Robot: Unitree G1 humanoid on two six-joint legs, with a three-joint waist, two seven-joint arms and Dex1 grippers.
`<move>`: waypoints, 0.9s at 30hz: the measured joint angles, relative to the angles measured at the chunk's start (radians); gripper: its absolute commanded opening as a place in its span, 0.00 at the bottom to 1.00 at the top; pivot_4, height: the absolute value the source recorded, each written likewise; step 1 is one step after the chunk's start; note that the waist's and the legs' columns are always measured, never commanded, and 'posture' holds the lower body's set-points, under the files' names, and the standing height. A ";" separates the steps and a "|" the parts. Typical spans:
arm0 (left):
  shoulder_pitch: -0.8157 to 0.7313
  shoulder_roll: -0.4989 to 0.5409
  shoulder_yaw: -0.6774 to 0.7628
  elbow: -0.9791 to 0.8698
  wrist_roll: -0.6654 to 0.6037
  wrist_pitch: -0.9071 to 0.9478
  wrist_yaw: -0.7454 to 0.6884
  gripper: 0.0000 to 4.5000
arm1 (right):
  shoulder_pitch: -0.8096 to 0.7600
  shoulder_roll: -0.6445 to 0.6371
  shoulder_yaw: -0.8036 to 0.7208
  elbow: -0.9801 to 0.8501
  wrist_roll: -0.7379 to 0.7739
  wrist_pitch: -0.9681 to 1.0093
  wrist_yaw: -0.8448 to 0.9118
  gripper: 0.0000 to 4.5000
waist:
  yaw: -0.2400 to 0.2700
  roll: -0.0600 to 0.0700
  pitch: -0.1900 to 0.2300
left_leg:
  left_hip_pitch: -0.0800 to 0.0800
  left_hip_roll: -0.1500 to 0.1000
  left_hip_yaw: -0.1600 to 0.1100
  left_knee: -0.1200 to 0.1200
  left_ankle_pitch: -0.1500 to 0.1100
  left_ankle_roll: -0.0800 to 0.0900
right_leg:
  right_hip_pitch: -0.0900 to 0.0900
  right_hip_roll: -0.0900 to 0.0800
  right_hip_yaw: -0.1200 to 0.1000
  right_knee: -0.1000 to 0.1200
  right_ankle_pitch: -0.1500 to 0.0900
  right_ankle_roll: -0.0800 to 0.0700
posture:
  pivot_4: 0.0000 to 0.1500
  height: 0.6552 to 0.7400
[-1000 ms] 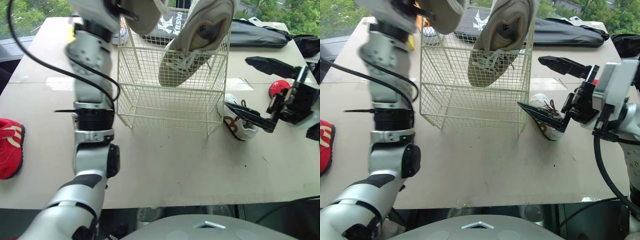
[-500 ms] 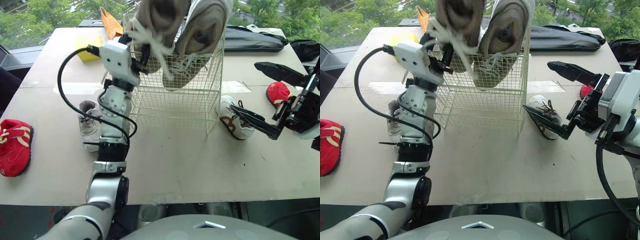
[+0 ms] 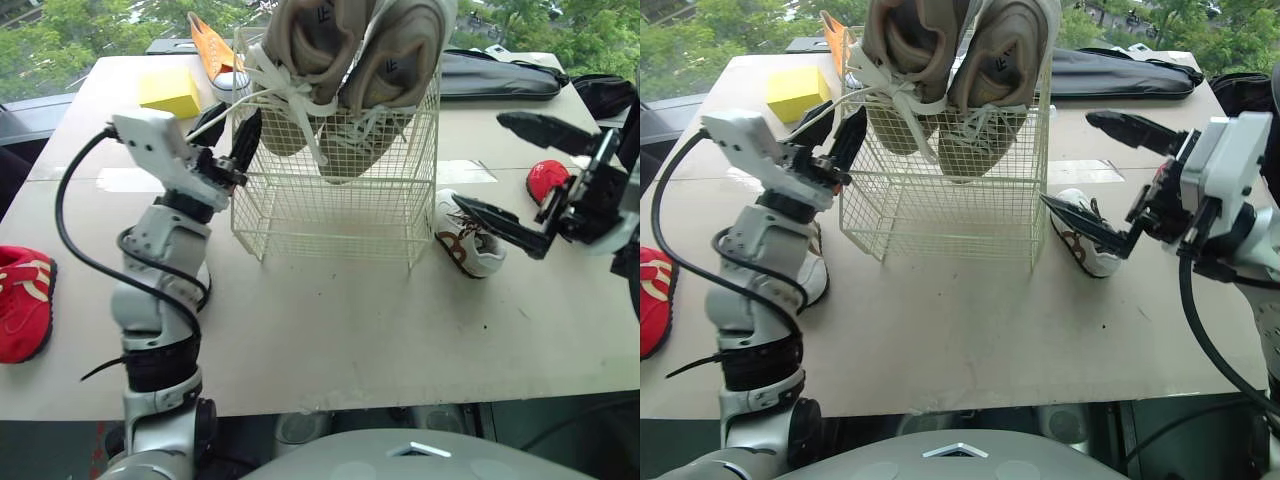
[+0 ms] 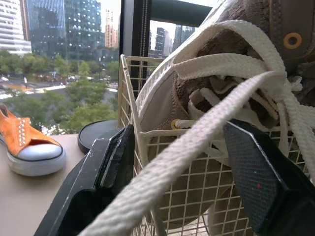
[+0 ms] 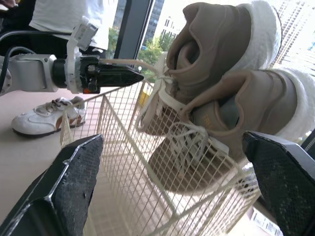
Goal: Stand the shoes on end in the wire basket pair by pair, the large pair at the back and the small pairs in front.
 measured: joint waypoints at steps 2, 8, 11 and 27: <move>0.027 0.039 0.025 -0.043 -0.092 0.042 -0.060 0.71 | -0.146 0.060 0.062 0.036 0.018 0.024 -0.046 0.79 | -0.010 0.000 0.001 | 0.000 0.000 0.001 0.000 0.000 -0.001 | -0.001 0.001 0.000 0.001 0.000 0.000 | 1.00 1.00; 0.121 0.176 0.036 -0.133 -0.287 0.166 -0.211 0.51 | -0.477 0.220 0.234 0.238 -0.050 0.074 -0.150 0.21 | -0.010 0.001 0.001 | -0.002 0.000 0.000 -0.002 0.001 -0.001 | -0.004 0.001 0.000 0.001 0.000 -0.001 | 1.00 1.00; 0.172 0.261 0.075 -0.171 -0.343 0.202 -0.272 0.65 | -0.574 0.277 0.297 0.368 -0.115 0.074 -0.141 0.00 | -0.005 0.002 0.002 | -0.006 -0.001 -0.001 -0.002 0.001 -0.001 | -0.007 0.000 0.000 -0.001 0.000 -0.001 | 1.00 1.00; 0.282 0.251 0.106 -0.289 -0.416 0.209 -0.213 0.99 | -0.927 0.499 0.426 0.890 -0.425 -0.168 0.015 0.00 | -0.032 0.003 0.002 | -0.014 -0.003 0.000 -0.002 0.002 -0.003 | -0.018 -0.001 -0.001 0.003 0.000 -0.002 | 1.00 1.00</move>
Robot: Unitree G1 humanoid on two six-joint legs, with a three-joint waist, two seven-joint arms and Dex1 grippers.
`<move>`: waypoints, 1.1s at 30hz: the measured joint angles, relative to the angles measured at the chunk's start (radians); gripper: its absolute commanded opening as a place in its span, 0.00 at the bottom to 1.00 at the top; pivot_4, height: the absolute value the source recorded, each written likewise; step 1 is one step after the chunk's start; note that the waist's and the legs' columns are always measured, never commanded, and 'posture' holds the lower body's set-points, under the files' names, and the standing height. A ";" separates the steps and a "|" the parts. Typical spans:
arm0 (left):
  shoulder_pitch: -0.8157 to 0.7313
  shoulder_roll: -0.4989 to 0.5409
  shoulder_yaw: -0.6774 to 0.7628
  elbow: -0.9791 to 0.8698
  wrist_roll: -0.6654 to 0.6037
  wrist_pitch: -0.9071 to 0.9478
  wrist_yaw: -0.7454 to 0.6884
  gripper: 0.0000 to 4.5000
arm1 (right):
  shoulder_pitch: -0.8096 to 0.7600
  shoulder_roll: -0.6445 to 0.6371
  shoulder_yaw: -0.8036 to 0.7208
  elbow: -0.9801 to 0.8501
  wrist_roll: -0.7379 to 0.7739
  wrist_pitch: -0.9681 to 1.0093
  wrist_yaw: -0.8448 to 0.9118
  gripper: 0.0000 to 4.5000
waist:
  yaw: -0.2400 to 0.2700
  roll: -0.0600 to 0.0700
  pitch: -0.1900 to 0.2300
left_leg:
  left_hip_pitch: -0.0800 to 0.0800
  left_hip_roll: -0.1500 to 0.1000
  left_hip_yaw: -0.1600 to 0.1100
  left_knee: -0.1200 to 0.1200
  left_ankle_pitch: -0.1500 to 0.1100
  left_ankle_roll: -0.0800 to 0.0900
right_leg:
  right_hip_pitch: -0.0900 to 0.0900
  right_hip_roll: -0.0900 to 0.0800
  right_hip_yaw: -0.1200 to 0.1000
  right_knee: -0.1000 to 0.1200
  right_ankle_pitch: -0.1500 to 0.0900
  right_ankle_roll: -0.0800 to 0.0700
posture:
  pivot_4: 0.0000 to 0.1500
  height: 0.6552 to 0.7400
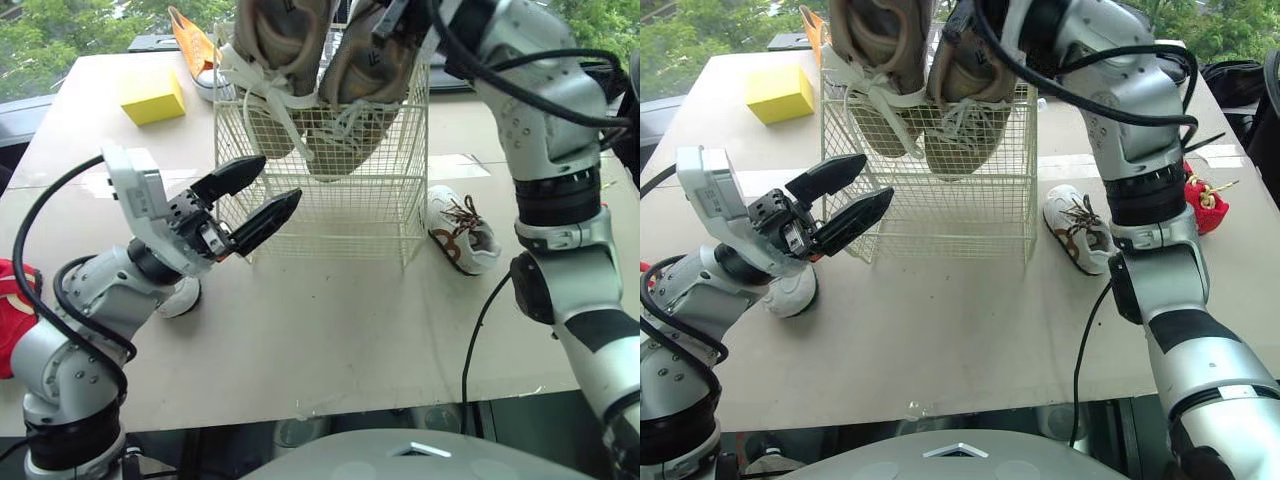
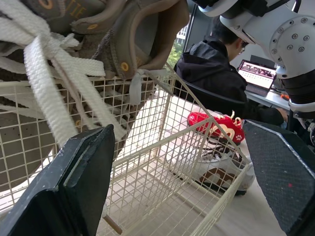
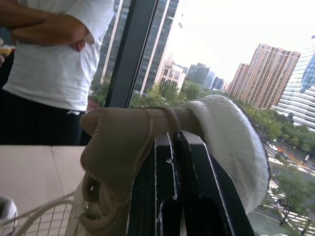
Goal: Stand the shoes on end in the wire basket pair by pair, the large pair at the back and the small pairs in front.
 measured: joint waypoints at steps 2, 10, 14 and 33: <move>0.021 -0.006 0.000 -0.006 0.008 -0.008 0.011 0.99 | -0.009 -0.010 0.018 0.021 -0.035 -0.028 0.051 0.00 | -0.004 0.000 0.000 | 0.001 0.000 0.000 0.000 0.000 0.000 | 0.000 0.000 0.000 0.001 0.000 -0.001 | 1.00 1.00; 0.071 -0.012 0.003 -0.028 0.028 -0.042 0.027 0.99 | 0.019 0.002 -0.006 0.026 -0.068 -0.097 0.118 0.00 | -0.003 0.000 -0.001 | 0.001 0.002 -0.001 -0.001 0.002 -0.003 | 0.000 0.002 0.002 0.002 0.003 -0.004 | 1.00 1.00; 0.078 -0.007 0.003 -0.028 0.025 -0.043 0.014 0.99 | 0.114 0.004 -0.079 -0.113 0.056 -0.022 0.131 0.00 | 0.004 0.001 0.000 | -0.002 0.002 -0.003 -0.001 0.002 -0.003 | -0.001 0.001 0.001 -0.001 0.003 -0.004 | 1.00 1.00; -0.241 0.160 -0.252 0.014 -0.140 0.169 -0.228 1.00 | 1.234 -0.498 -0.726 -0.887 0.159 0.565 -0.107 0.99 | 0.052 0.002 0.001 | -0.004 0.003 -0.002 0.000 0.001 -0.002 | 0.000 0.002 -0.001 -0.004 0.002 -0.004 | 1.00 1.00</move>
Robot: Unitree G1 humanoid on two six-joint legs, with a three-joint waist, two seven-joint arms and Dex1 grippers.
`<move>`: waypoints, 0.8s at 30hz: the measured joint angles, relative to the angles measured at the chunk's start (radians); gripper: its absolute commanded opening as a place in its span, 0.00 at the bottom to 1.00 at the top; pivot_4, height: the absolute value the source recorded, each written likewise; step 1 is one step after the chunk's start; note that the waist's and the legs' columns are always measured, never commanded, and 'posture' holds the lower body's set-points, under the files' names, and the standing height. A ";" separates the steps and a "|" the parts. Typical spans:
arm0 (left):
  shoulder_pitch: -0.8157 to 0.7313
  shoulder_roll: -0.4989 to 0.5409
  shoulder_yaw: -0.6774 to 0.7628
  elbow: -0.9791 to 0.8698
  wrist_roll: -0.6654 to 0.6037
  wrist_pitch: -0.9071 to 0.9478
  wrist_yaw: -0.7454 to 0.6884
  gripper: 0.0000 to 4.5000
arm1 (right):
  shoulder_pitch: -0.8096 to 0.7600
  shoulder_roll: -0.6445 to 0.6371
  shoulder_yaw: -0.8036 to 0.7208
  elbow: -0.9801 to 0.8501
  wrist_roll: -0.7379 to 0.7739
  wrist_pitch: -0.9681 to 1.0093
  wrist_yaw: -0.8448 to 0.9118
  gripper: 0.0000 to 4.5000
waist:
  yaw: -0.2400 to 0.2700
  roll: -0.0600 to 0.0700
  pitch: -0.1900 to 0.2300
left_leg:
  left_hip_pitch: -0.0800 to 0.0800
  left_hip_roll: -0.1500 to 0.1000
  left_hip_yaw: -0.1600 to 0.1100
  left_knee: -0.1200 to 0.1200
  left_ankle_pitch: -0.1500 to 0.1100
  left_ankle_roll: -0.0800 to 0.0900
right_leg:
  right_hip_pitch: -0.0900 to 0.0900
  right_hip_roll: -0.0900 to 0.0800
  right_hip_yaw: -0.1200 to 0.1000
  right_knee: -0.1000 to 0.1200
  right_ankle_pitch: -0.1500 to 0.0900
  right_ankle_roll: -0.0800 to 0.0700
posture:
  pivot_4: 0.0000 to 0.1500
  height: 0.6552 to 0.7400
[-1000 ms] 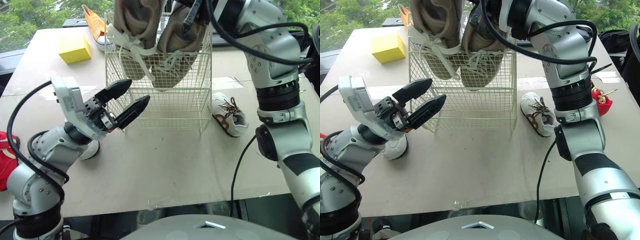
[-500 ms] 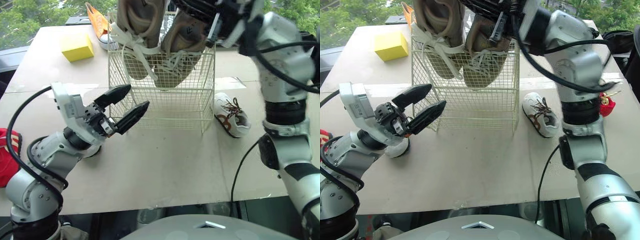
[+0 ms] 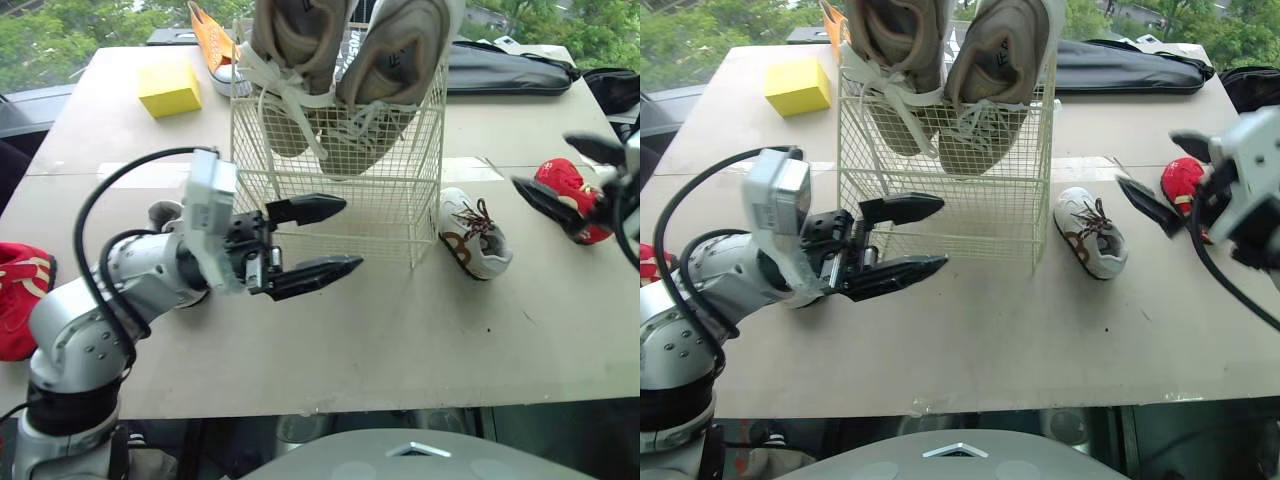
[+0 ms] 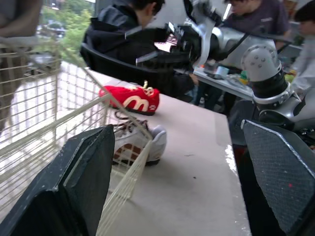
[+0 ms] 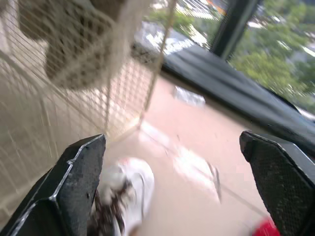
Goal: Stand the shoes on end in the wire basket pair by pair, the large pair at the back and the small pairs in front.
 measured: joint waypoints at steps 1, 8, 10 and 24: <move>-0.007 0.004 -0.005 0.000 0.000 0.005 -0.004 1.00 | 0.020 0.004 -0.011 0.000 -0.003 0.010 -0.004 0.99 | -0.003 0.000 0.000 | 0.001 0.000 0.002 0.000 0.000 0.000 | 0.000 0.001 0.000 0.000 0.000 0.000 | 1.00 1.00; -0.102 0.016 -0.096 0.001 0.009 0.072 -0.029 1.00 | 0.158 0.035 -0.057 0.067 -0.082 0.011 -0.070 0.99 | -0.026 -0.001 0.001 | 0.007 0.003 0.004 0.001 -0.001 0.002 | 0.006 0.008 0.001 0.000 0.000 0.001 | 1.00 1.00; -0.115 0.013 -0.102 0.003 0.009 0.078 -0.023 1.00 | 0.109 0.038 -0.030 0.143 -0.113 0.015 -0.114 0.99 | -0.030 -0.001 0.001 | 0.008 0.003 0.006 0.001 0.000 0.000 | 0.006 0.008 0.003 0.000 0.000 0.001 | 1.00 1.00; -0.047 -0.013 -0.077 -0.034 -0.007 0.085 0.071 1.00 | -0.276 0.031 0.230 0.675 -0.248 0.047 -0.229 0.61 | -0.022 -0.001 0.001 | 0.006 0.003 0.003 0.001 0.000 0.000 | 0.005 0.004 0.003 -0.001 0.000 0.000 | 1.00 1.00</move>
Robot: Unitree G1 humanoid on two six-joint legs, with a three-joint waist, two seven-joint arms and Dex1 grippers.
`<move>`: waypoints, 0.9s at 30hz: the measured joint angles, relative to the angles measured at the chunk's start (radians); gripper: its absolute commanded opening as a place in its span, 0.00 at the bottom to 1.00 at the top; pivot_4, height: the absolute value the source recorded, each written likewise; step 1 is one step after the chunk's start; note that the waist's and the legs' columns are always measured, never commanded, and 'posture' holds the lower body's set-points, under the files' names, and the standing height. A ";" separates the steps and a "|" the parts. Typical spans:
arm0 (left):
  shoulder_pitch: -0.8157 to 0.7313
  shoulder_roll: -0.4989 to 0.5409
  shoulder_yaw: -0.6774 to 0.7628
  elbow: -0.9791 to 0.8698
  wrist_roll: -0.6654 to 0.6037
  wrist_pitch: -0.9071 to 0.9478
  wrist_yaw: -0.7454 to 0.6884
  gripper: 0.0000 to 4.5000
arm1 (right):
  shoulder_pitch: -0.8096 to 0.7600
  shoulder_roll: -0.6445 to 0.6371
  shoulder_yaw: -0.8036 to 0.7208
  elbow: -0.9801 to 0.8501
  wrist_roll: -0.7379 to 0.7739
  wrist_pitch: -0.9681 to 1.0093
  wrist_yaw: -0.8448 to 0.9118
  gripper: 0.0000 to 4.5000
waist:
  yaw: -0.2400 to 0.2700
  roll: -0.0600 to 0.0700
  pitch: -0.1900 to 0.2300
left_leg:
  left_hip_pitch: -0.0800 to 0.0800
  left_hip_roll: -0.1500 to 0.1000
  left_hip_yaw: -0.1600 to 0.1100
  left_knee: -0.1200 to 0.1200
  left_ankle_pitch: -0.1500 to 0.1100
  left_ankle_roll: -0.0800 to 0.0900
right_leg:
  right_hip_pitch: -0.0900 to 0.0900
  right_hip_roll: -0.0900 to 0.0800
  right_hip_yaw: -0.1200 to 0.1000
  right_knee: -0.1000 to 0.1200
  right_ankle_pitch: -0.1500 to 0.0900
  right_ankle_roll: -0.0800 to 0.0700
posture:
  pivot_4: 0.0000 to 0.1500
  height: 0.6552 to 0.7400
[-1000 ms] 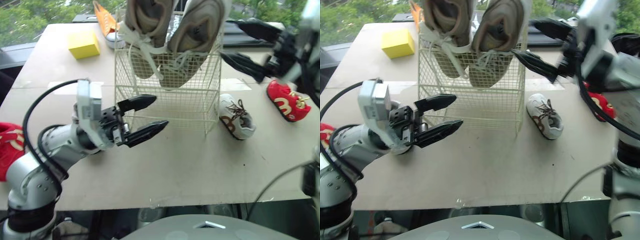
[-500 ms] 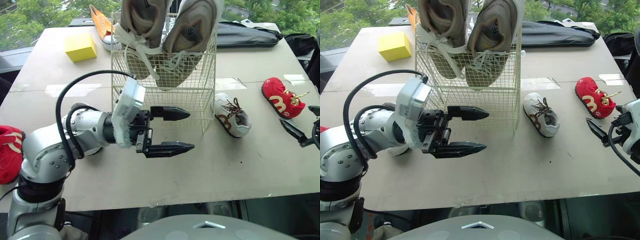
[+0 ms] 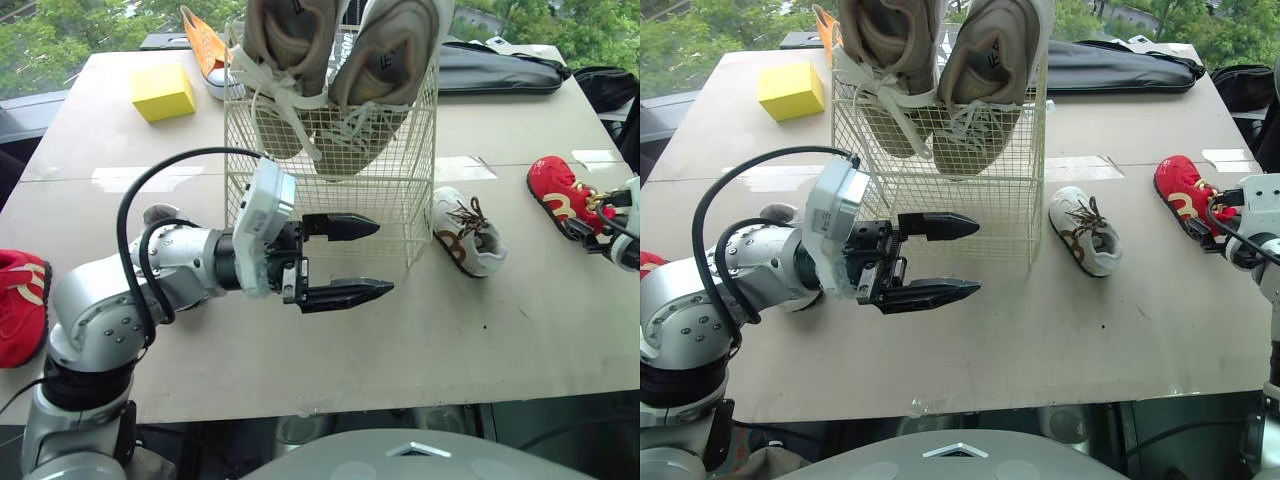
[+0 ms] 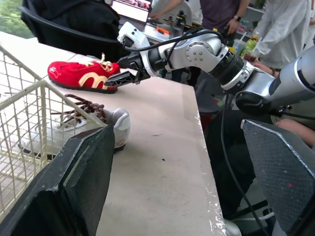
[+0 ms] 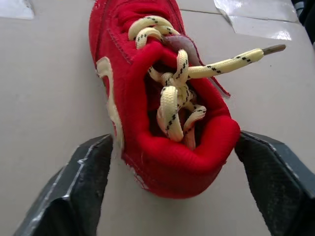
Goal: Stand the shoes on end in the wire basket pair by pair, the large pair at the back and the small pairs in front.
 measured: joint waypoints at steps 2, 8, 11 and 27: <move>0.011 -0.001 0.009 -0.009 -0.006 -0.001 0.011 1.00 | -0.012 -0.013 0.019 0.031 -0.008 -0.026 0.018 0.37 | 0.000 0.000 0.000 | 0.000 0.000 0.000 0.000 0.000 0.000 | 0.000 0.000 0.000 0.000 0.000 0.000 | 1.00 1.00; 0.029 -0.012 0.021 -0.010 -0.005 -0.010 0.034 1.00 | 0.029 -0.039 0.039 0.036 -0.028 -0.105 0.059 0.01 | 0.005 0.000 0.000 | 0.000 0.000 0.000 0.001 0.000 0.000 | 0.001 0.000 0.000 0.000 0.000 0.000 | 1.00 1.00; 0.029 -0.016 0.021 -0.004 0.003 -0.017 0.031 1.00 | 0.061 -0.045 0.015 0.019 -0.023 -0.111 0.078 0.01 | 0.007 0.000 0.000 | 0.000 0.000 0.000 0.000 0.000 0.000 | 0.001 0.000 0.000 0.000 0.000 0.000 | 1.00 1.00; 0.001 -0.033 0.009 0.030 0.054 -0.014 -0.014 1.00 | 0.223 -0.027 -0.068 -0.252 0.068 -0.024 0.140 0.86 | -0.001 0.000 0.000 | 0.000 0.000 0.000 0.000 0.000 0.000 | 0.001 0.000 0.000 0.001 0.000 0.000 | 1.00 1.00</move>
